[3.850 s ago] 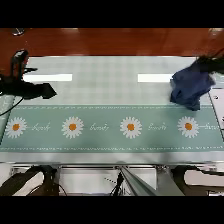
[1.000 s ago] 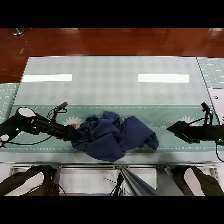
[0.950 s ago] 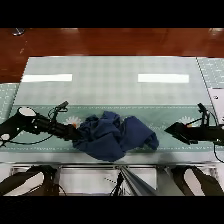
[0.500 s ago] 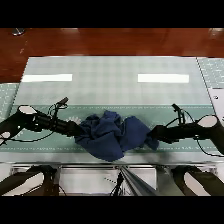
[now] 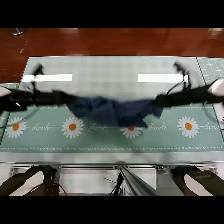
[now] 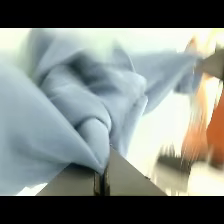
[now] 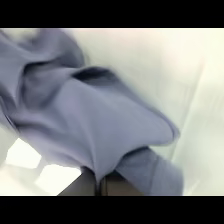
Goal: Fold the shirts.
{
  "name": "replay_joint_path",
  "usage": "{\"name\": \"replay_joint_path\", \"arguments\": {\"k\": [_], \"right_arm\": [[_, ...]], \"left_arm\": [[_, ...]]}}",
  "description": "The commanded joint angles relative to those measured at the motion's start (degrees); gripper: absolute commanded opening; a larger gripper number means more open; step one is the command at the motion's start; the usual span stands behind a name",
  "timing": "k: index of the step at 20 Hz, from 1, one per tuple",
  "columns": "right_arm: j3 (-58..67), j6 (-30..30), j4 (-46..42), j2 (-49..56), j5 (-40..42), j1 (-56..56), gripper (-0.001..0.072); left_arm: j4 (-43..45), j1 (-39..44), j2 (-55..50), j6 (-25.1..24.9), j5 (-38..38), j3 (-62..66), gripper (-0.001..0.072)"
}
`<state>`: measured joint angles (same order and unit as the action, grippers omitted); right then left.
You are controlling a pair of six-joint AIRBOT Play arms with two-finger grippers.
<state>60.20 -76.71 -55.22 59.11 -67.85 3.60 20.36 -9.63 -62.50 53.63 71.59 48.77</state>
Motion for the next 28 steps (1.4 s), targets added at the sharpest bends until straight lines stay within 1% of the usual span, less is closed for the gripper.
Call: {"name": "replay_joint_path", "arguments": {"k": [1,2,3,5,6,7,9,10,13,15,18,20,21,22,23,24,25,26,28], "right_arm": [[31.5,-4.7,-10.1,-0.1,-3.8,0.4,0.0022],[39.5,-4.9,-11.4,-0.1,-5.4,0.4,0.0022],[47.3,-5.2,-12.7,-0.2,-7.8,0.4,0.0022],[57.2,-5.3,-13.8,-1.6,-11.8,0.4,0.0022],[58.5,-5.3,-14.3,-3.7,-12.3,0.4,0.0023],[58.5,-5.3,-14.7,-6.1,-12.8,0.4,0.0023],[58.5,-5.4,-16.9,-10.3,-16.1,0.4,0.0023],[58.4,-5.8,-17.6,-11.9,-18.0,0.4,0.0023],[58.0,-7.3,-20.1,-14.9,-25.5,0.4,0.0023],[52.6,-8.6,-20.8,-17.7,-26.9,0.4,0.0023],[37.1,-10.0,-20.8,-22.6,-27.1,0.4,0.0023],[22.8,-10.4,-20.9,-25.8,-24.9,0.4,0.0023],[15.6,-10.4,-21.1,-26.8,-21.8,0.4,0.0023],[9.6,-10.3,-22.1,-26.9,-18.2,0.4,0.0023],[4.2,-10.6,-23.4,-26.4,-13.7,0.4,0.0022],[-0.5,-11.7,-25.3,-24.9,-8.4,0.4,0.0021],[-3.3,-13.5,-26.6,-22.3,-4.7,0.4,0.0021],[-4.0,-13.7,-26.7,-19.1,-2.9,0.4,0.0021],[-3.5,-13.0,-26.9,-11.6,3.0,0.4,0.0021]], "left_arm": [[-6.4,-2.8,8.1,4.6,-14.0,18.7,0.0021],[-2.3,-3.0,10.5,7.3,-17.9,24.9,0.0020],[4.6,-3.1,12.6,11.0,-21.1,30.8,0.0021],[19.5,-3.1,16.3,19.3,-22.3,40.1,0.0021],[25.6,-3.1,18.2,22.1,-21.8,43.2,0.0021],[30.0,-3.1,20.3,23.7,-21.2,45.2,0.0021],[35.1,-3.1,25.5,24.9,-18.8,45.9,0.0021],[36.8,-3.1,27.5,26.2,-15.5,45.9,0.0021],[37.5,-3.1,31.5,28.3,-1.0,44.4,0.0021],[36.1,-3.1,32.9,29.6,7.1,40.6,0.0022],[28.9,-3.1,33.7,29.6,15.5,29.7,0.0022],[25.4,-2.8,33.8,29.6,17.2,20.1,0.0022],[25.2,-2.4,33.7,29.1,16.9,15.1,0.0022],[25.1,-1.8,33.6,27.4,15.3,9.4,0.0022],[25.0,-1.2,33.3,26.1,11.9,3.7,0.0022],[24.5,-0.2,32.6,23.6,7.1,-2.6,0.0022],[23.3,1.2,31.4,19.8,2.8,-7.6,0.0022],[23.1,3.0,29.1,17.9,-2.4,-11.6,0.0022],[23.1,5.7,22.9,17.5,-12.3,-15.2,0.0022]]}}
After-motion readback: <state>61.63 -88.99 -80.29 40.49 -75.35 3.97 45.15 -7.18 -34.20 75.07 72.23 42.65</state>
